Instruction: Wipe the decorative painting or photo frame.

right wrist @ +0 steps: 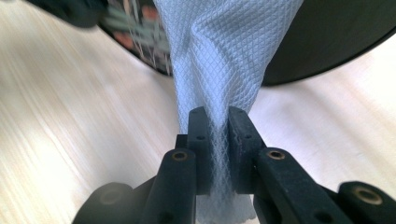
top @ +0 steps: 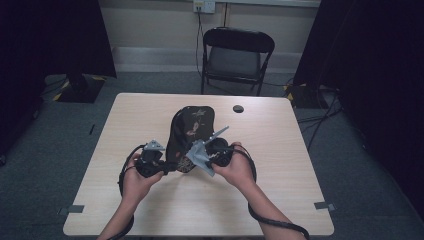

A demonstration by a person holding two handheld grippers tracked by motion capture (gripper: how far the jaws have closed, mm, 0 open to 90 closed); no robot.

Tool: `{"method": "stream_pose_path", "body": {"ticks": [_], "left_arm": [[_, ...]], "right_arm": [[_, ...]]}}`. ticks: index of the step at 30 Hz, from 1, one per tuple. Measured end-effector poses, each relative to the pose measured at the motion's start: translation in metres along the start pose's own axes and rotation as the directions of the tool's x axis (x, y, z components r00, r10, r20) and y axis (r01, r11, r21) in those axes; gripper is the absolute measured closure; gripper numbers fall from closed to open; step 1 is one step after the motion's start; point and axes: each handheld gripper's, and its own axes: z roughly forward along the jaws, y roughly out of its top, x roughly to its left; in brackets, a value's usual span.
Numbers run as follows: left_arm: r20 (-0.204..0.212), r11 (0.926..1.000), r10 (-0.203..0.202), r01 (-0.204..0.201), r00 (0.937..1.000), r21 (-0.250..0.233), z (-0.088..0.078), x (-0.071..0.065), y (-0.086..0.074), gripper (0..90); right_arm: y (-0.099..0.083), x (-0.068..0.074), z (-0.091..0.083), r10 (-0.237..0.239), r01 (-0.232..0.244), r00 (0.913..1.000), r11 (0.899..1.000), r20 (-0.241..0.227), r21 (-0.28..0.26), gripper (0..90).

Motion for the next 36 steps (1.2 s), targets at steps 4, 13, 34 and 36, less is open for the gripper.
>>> {"method": "stream_pose_path", "body": {"ticks": [4,13,34,36], "left_arm": [[-0.001,1.0000,0.003,-0.003,1.0000,0.000,0.000,0.000,0.000,78.4],[-0.001,1.0000,0.002,-0.002,1.0000,-0.002,0.000,0.000,0.000,78.4],[-0.003,1.0000,0.002,-0.002,1.0000,-0.001,0.000,-0.001,0.000,78.4],[-0.003,1.0000,0.006,-0.006,1.0000,0.000,0.000,0.000,0.000,78.4]], "right_arm": [[-0.009,0.000,0.013,0.009,-0.009,0.9999,1.000,-0.011,0.029,81.7],[-0.029,0.001,0.036,0.029,-0.026,0.9989,0.996,-0.037,0.080,81.7],[0.020,-0.011,-0.089,-0.032,0.038,0.9972,0.995,0.067,-0.091,81.7],[0.025,-0.011,-0.097,-0.038,0.045,0.9965,0.994,0.074,-0.101,81.7]]}}
